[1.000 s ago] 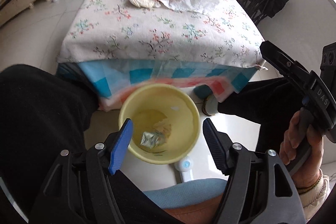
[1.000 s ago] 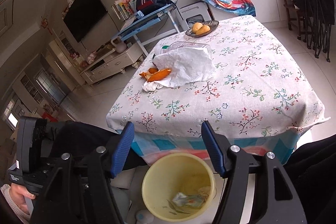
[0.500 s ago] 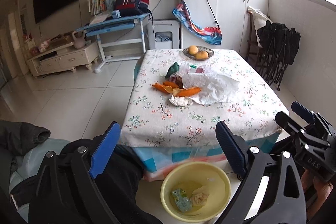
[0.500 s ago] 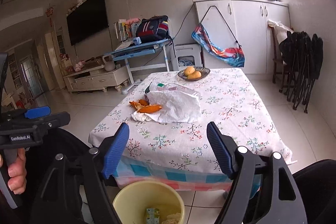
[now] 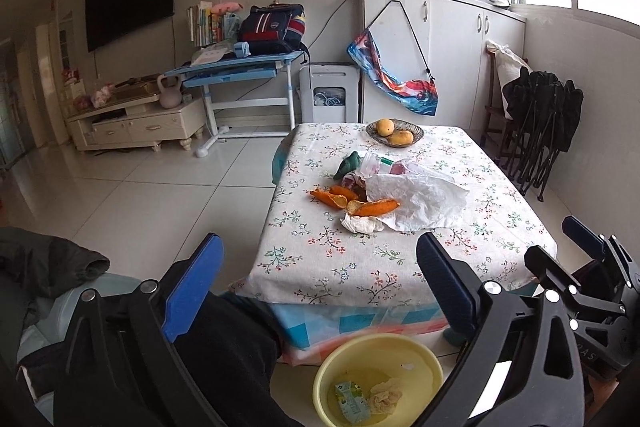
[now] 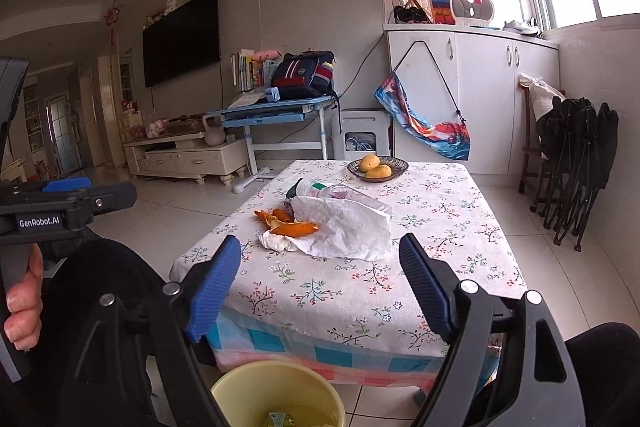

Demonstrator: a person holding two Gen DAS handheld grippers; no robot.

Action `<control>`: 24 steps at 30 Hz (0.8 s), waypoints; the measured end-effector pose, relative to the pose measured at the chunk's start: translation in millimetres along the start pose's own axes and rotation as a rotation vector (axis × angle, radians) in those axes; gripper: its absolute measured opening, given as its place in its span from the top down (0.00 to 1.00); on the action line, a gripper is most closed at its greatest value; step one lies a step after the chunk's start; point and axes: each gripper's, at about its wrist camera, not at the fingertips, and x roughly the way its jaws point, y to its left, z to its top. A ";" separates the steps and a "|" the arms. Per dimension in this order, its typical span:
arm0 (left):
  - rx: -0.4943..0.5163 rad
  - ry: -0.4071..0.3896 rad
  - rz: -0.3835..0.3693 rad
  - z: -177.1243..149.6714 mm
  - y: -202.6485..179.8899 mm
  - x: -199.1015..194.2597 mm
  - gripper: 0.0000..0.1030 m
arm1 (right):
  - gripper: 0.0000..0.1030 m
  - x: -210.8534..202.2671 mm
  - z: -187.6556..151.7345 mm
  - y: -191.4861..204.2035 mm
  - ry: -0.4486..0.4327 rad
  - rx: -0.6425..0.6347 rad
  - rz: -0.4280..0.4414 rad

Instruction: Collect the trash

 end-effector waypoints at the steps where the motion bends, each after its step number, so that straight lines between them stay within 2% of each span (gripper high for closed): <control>1: -0.001 -0.003 0.002 0.3 0.4 -0.4 0.09 | 0.24 0.1 0.4 2.0 -0.002 -0.006 0.002; 24: 0.001 -0.019 0.020 0.6 3.3 -3.5 0.07 | 0.24 1.6 0.0 11.9 0.005 -0.025 0.026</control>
